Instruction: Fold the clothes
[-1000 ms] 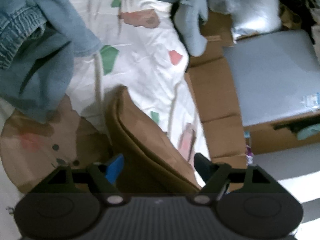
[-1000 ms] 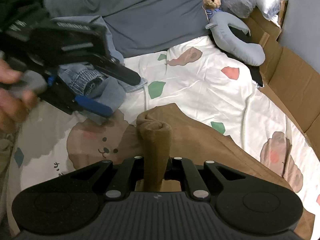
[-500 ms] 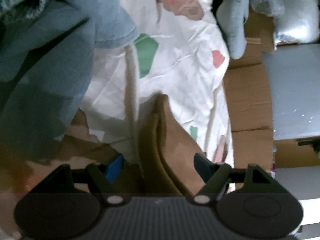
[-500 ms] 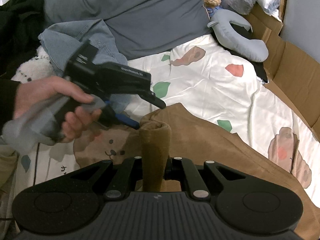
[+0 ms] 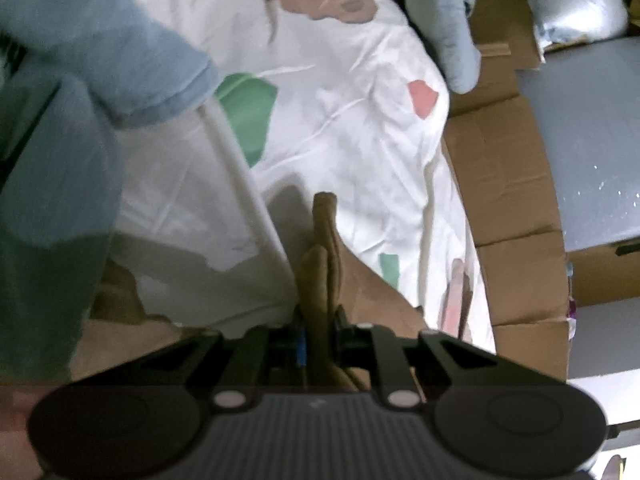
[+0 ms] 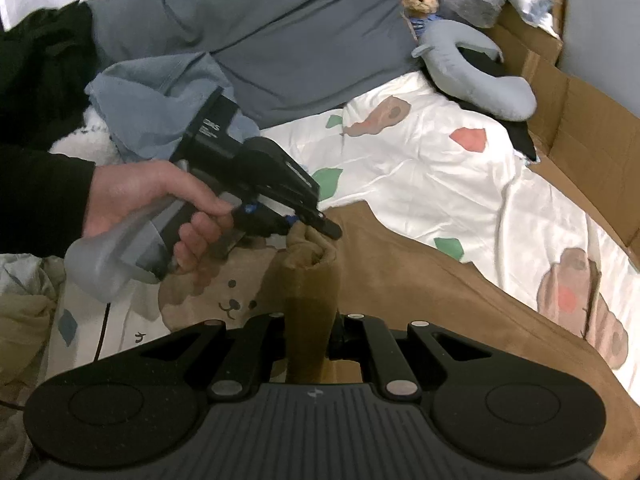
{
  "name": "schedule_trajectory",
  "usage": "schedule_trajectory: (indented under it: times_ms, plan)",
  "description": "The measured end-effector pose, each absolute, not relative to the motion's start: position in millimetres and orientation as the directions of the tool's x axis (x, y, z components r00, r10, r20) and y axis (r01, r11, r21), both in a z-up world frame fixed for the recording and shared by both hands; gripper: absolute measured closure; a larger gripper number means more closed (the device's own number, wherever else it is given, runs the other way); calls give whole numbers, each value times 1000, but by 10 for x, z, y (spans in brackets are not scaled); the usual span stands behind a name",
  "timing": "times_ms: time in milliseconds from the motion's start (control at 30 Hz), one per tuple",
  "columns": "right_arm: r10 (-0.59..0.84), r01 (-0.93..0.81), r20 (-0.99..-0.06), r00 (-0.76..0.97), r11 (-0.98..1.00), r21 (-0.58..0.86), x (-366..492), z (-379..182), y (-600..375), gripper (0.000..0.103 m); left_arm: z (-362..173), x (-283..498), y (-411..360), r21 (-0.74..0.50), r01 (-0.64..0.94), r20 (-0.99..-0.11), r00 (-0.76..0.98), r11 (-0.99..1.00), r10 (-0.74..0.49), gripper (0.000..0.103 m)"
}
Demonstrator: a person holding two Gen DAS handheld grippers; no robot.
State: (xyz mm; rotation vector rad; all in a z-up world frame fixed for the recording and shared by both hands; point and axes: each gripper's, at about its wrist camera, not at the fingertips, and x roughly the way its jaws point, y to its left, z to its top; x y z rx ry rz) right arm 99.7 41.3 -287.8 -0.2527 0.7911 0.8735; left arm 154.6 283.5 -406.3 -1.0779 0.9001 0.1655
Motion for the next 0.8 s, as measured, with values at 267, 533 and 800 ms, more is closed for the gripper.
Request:
schedule_trajectory:
  times_ms: [267, 533, 800]
  plan:
    - [597, -678, -670, 441, 711, 187, 1111, -2690, -124, 98, -3494, 1720, 2538, -716, -423, -651, 691, 555, -314, 94]
    - [588, -593, -637, 499, 768, 244, 1093, -2503, -695, 97, -2999, 2030, 2022, -718, -319, -618, 701, 619, -355, 94]
    - [559, -527, -629, 540, 807, 266, 1045, -2407, -1195, 98, -2743, 2219, 1483, -681, -285, -640, 680, 674, -359, 94]
